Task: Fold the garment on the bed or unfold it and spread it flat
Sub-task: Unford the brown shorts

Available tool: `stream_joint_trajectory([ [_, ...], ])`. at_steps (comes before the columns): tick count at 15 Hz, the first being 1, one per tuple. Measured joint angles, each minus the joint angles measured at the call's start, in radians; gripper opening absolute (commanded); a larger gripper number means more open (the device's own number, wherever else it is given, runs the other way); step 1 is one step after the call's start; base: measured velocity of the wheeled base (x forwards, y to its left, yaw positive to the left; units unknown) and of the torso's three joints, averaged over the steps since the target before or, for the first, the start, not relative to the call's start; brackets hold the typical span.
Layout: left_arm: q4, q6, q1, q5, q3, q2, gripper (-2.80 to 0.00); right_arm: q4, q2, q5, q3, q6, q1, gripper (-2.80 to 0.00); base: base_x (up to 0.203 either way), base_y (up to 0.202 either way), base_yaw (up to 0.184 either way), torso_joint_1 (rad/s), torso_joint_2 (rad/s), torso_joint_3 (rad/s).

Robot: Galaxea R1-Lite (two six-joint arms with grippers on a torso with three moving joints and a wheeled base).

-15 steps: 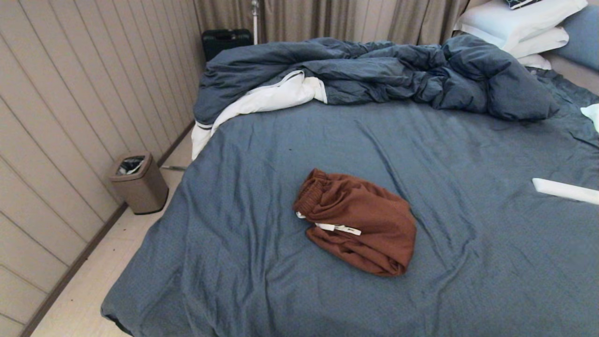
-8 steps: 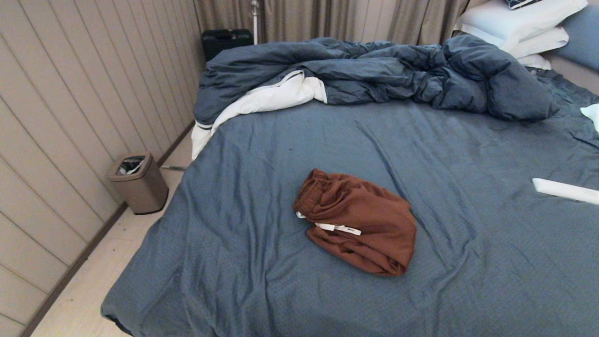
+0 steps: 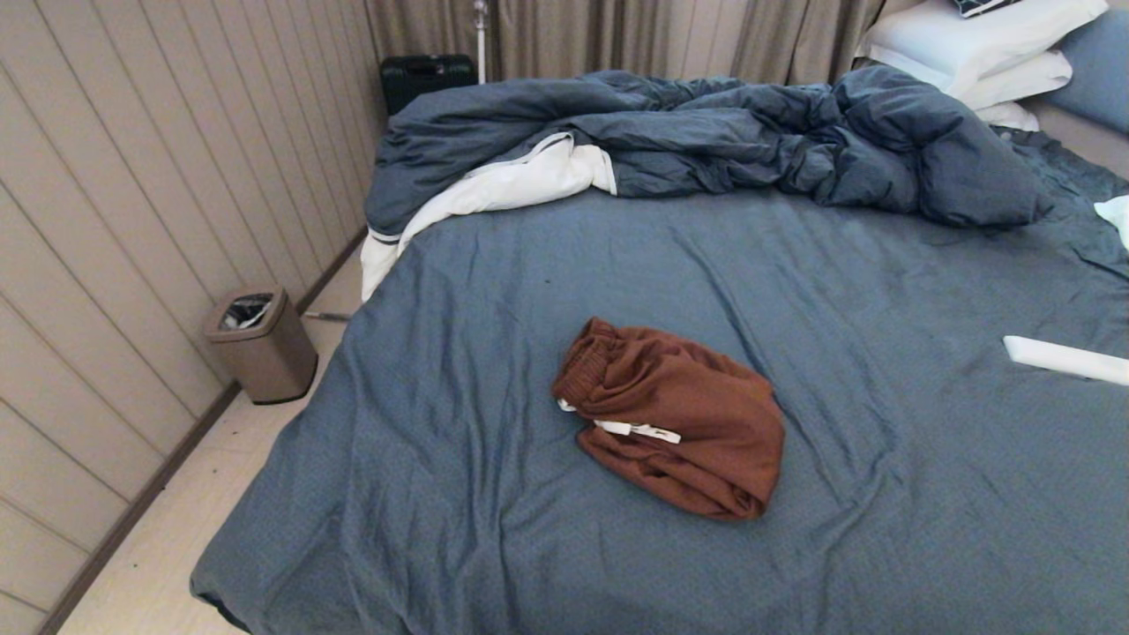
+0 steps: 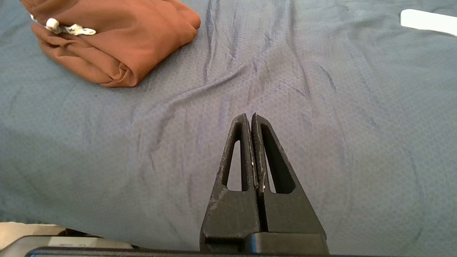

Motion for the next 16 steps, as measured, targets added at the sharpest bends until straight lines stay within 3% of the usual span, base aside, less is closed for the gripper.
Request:
stream_joint_trajectory([
  [16,0.000,0.003,0.000,-0.003,0.000,0.000,-2.80,0.000,0.000,-0.001,0.000,0.002,-0.001,-2.80,0.000,0.000,0.000,0.000,0.00,0.000],
])
